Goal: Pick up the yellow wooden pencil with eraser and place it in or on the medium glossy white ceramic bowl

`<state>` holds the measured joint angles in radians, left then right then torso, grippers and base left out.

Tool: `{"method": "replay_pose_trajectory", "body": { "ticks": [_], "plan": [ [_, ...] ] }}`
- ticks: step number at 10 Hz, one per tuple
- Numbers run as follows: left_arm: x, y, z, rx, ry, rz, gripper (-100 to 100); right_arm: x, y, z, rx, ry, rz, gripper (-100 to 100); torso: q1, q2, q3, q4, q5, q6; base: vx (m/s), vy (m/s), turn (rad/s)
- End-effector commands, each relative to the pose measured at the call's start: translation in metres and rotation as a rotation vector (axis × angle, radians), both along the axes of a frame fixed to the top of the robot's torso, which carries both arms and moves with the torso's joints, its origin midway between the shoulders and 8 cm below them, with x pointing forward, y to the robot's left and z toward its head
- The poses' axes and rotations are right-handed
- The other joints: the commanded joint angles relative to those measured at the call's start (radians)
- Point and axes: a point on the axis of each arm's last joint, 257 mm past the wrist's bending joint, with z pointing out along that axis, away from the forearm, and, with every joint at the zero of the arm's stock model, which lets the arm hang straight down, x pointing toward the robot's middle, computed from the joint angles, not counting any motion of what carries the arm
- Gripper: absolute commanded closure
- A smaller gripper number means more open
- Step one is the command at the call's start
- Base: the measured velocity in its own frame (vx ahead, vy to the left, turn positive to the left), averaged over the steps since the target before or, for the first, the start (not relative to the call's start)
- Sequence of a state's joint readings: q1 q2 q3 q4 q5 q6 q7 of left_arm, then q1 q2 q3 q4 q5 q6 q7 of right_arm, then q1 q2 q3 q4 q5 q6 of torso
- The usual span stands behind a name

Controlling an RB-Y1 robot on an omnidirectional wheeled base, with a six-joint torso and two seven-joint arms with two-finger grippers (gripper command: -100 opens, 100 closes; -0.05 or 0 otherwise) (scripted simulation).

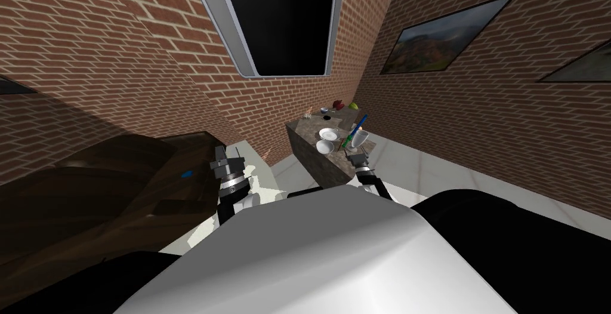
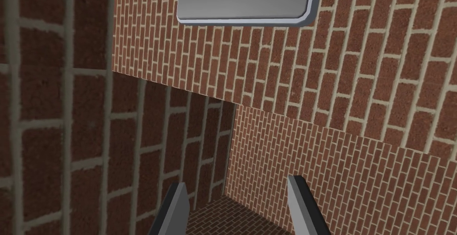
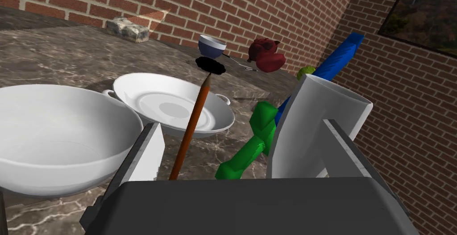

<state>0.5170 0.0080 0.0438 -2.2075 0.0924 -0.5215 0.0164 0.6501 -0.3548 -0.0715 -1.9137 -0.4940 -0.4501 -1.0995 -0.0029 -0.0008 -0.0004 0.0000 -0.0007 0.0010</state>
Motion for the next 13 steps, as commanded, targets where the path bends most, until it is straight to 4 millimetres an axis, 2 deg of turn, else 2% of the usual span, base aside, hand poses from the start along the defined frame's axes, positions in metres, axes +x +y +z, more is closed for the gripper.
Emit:
{"method": "replay_pose_trajectory", "body": {
  "ticks": [1,4,6,13],
  "plan": [
    [0.0,0.0,0.0,0.0,0.0,0.0,0,-0.001,0.0,-0.001,0.03,-0.002,0.005,-100,0.0,0.0,0.0,0.0,0.0,0.0,-0.006,-0.02,-0.033],
    [0.0,0.0,0.0,0.0,0.0,0.0,0,-0.007,-0.012,-0.018,0.109,0.031,0.017,-100,0.0,0.0,0.0,0.0,0.0,0.0,-0.016,-0.028,0.178],
    [0.0,0.0,0.0,0.0,0.0,0.0,0,-0.007,-0.012,-0.018,0.14,0.025,0.022,-100,0.0,0.0,0.0,0.0,0.0,0.0,-0.008,-0.023,0.045],
    [0.0,0.0,0.0,0.0,0.0,0.0,0,-0.019,-0.031,-0.045,0.293,0.08,0.045,-100,0.0,-0.001,-0.001,0.0,0.0,0.0,-0.007,-0.028,0.151]
  ]
}}
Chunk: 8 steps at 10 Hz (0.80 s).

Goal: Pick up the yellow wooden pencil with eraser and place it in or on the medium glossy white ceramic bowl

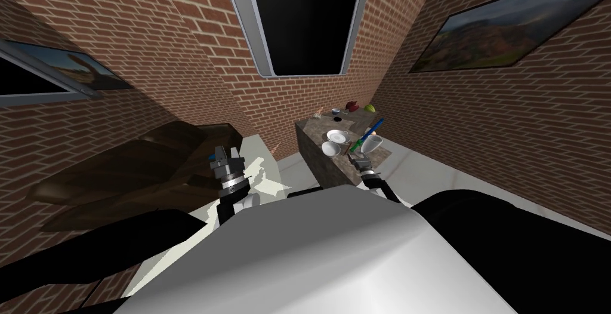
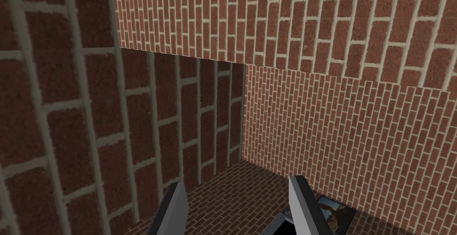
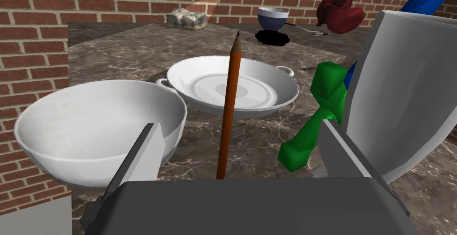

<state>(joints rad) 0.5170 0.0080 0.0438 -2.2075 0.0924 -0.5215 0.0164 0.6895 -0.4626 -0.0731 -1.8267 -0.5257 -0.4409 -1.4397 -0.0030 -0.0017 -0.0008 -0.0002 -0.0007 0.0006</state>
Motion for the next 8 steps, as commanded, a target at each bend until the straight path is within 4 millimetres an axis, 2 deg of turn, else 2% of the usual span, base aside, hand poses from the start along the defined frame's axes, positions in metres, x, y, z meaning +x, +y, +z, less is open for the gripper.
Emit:
{"method": "replay_pose_trajectory", "body": {
  "ticks": [1,8],
  "plan": [
    [0.0,0.0,0.0,0.0,0.0,0.0,0,-0.001,-0.002,-0.003,0.04,0.002,0.004,-100,0.0,0.0,0.0,0.0,0.0,0.0,-0.006,-0.029,0.084],
    [0.0,0.0,0.0,0.0,0.0,0.0,0,-0.009,-0.015,-0.02,0.155,0.046,0.03,-100,0.0,-0.001,-0.001,0.0,0.0,0.001,0.001,-0.027,0.117]
  ]
}}
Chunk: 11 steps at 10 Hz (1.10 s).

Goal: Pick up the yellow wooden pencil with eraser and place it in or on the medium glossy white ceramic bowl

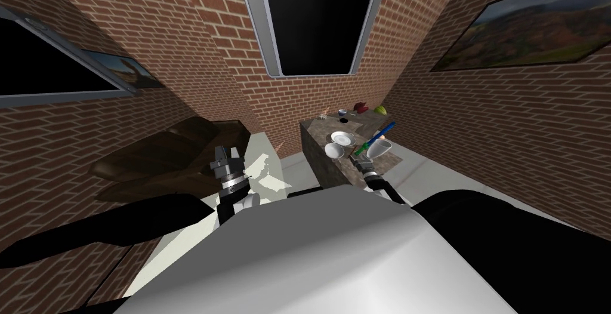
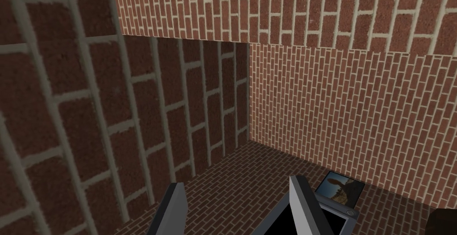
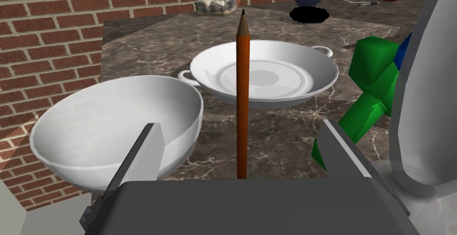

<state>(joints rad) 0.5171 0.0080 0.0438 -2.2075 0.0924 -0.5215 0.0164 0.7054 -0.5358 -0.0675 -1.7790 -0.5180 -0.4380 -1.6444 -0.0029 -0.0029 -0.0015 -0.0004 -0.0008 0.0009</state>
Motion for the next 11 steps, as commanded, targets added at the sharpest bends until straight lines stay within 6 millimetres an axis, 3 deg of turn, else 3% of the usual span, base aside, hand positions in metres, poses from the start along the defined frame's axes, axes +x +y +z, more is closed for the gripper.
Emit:
{"method": "replay_pose_trajectory", "body": {
  "ticks": [1,11],
  "plan": [
    [0.0,0.0,0.0,0.0,0.0,0.0,0,-0.001,-0.002,-0.001,0.019,0.004,0.003,-100,0.0,0.0,0.0,0.0,0.0,0.0,0.004,-0.027,0.072],
    [0.0,0.0,0.0,0.0,0.0,0.0,0,-0.007,-0.013,-0.015,0.106,0.072,0.069,-100,0.0,-0.001,-0.001,0.0,0.0,0.0,0.014,-0.032,0.103]
  ]
}}
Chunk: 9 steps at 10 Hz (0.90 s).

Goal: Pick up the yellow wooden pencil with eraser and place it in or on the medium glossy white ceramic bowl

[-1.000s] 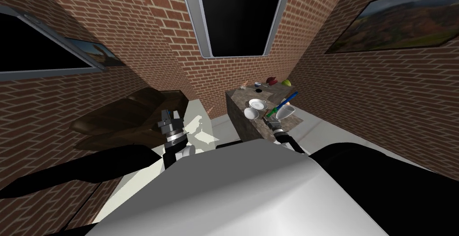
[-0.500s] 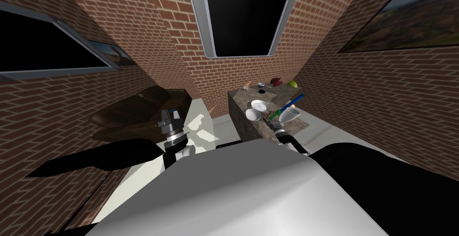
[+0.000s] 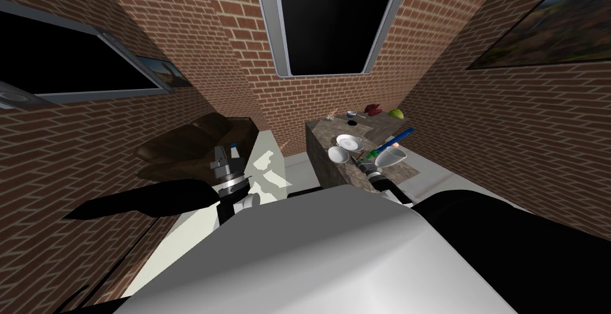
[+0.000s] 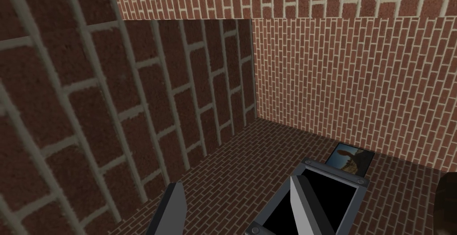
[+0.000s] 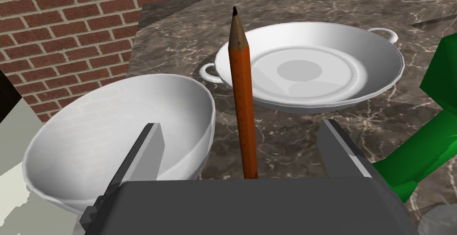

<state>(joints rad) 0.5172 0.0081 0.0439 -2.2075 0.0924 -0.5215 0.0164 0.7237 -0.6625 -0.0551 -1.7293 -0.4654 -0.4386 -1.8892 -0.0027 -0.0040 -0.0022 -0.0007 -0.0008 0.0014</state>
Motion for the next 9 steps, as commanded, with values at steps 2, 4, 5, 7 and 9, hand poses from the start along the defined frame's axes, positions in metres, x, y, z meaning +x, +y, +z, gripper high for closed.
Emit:
{"method": "replay_pose_trajectory", "body": {
  "ticks": [2,4,5,7,9],
  "plan": [
    [0.0,0.0,0.0,0.0,0.0,0.0,0,0.0,-0.0001,0.0,0.002,0.0,0.001,0,0.001,0.001,0.0,0.0,0.0,0.0,0.004,-0.008,0.008],
    [0.0,0.0,0.0,0.0,0.0,0.0,0,0.0001,-0.0001,0.0,0.002,0.0,0.001,100,0.002,0.001,0.001,0.0,0.0,0.0,0.0,0.0,0.0],
    [0.0,0.0,0.0,0.0,0.0,0.0,0,0.0001,-0.0001,0.0,0.002,0.0,0.001,100,0.002,0.001,0.001,0.0,0.0,0.0,0.0,0.0,0.0],
    [0.0,0.0,0.0,0.0,0.0,0.0,0,0.0002,-0.0004,0.0004,-0.001,0.0,0.001,100,0.002,0.001,0.001,0.0,0.0,0.0,0.0,0.0,0.0],
    [0.0,0.0,0.0,0.0,0.0,0.0,0,0.0002,-0.0005,0.0005,-0.002,0.0,0.001,0,0.002,0.001,0.001,0.0,-0.001,0.0,0.0,0.0,0.0]
  ]
}}
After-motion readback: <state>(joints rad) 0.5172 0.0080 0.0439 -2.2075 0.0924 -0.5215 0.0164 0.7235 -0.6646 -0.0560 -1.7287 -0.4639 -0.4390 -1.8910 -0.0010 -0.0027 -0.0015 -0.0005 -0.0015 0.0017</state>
